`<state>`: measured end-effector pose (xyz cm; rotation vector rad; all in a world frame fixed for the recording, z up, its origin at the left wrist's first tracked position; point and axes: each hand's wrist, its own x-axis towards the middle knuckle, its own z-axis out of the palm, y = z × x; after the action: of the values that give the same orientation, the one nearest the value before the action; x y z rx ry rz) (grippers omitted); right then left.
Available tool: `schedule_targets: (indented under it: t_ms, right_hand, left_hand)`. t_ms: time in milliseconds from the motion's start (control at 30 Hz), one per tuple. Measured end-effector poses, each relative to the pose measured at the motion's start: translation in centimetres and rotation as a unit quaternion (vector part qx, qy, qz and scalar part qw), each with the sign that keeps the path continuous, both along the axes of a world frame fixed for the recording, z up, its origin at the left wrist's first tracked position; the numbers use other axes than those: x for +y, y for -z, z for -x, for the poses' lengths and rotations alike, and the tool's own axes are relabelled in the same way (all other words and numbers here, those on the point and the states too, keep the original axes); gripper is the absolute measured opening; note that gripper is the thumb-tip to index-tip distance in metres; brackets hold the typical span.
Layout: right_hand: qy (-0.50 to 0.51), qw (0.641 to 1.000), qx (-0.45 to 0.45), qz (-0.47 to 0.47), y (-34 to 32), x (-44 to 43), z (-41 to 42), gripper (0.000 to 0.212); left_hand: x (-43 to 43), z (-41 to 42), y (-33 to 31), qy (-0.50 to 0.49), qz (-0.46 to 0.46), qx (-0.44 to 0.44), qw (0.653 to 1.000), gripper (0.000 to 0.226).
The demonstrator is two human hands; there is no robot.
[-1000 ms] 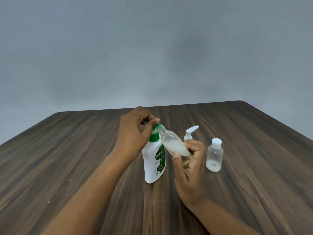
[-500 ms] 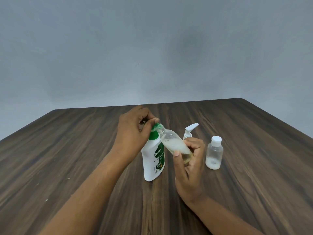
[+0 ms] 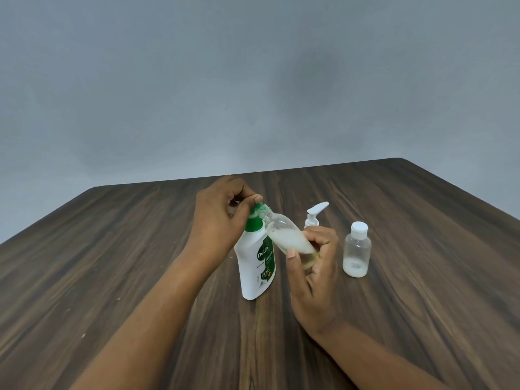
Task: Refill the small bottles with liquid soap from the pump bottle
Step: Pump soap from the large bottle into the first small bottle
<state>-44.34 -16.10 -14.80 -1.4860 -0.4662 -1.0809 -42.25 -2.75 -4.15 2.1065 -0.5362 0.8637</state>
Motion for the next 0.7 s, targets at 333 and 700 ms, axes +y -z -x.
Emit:
schedule_targets:
  t_ms: [333, 700]
  right_hand:
    - [0.005, 1.0, -0.003, 0.0, -0.1, 0.0, -0.2, 0.022]
    - [0.011, 1.0, 0.001, 0.004, 0.1, -0.1, 0.0, 0.021]
  left_hand:
    - [-0.1, 0.1, -1.6, 0.0, -0.042, 0.012, 0.999, 0.015]
    - [-0.2, 0.2, -0.1, -0.001, -0.003, -0.006, 1.0, 0.015]
